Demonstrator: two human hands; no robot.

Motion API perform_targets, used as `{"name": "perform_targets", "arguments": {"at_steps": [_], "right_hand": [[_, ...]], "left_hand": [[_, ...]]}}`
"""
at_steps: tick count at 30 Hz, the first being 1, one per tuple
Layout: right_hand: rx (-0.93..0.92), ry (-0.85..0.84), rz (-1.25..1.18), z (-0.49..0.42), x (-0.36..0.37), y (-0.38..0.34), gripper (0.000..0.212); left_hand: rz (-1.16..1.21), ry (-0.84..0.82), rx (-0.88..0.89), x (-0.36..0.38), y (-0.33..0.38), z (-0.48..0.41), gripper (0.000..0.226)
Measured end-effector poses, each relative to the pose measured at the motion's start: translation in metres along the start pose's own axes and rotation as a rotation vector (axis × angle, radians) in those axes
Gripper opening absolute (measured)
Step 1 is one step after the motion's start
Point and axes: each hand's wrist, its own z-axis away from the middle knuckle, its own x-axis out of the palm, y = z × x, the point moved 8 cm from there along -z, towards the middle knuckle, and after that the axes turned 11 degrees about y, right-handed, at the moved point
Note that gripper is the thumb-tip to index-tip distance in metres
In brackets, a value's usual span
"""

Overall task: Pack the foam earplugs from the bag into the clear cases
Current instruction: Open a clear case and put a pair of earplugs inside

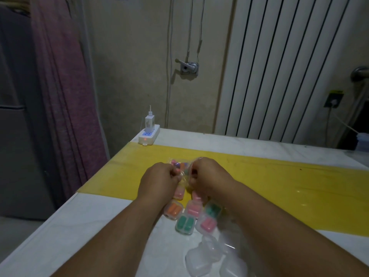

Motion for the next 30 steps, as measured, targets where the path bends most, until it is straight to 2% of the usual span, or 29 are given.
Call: {"name": "perform_targets", "arguments": {"at_steps": [5, 9, 16, 21, 24, 28, 30], "right_hand": [[-0.050, 0.079, -0.121, 0.010, -0.008, 0.007, 0.008], [-0.020, 0.146, -0.253, 0.014, -0.020, 0.015, 0.014], [0.279, 0.344, -0.594, 0.038, -0.049, 0.052, 0.016], [0.447, 0.297, -1.040, 0.064, -0.061, 0.056, 0.020], [0.440, 0.270, -1.184, 0.079, -0.073, 0.050, 0.016], [0.334, 0.339, -1.071, 0.092, -0.081, 0.046, 0.010], [0.337, 0.360, -1.103, 0.094, -0.075, 0.046, 0.011]], "left_hand": [[-0.008, -0.009, -0.011, 0.000, 0.000, 0.000, 0.012], [-0.010, -0.014, -0.025, -0.001, -0.002, 0.000, 0.013], [-0.033, -0.009, -0.019, -0.002, 0.001, 0.002, 0.015], [-0.158, 0.150, 0.095, -0.025, 0.021, 0.003, 0.025], [0.105, 0.158, 0.134, -0.035, 0.041, 0.010, 0.023], [0.622, -0.061, 0.055, -0.028, 0.066, 0.032, 0.016], [0.772, -0.172, -0.011, -0.020, 0.071, 0.041, 0.013]]}}
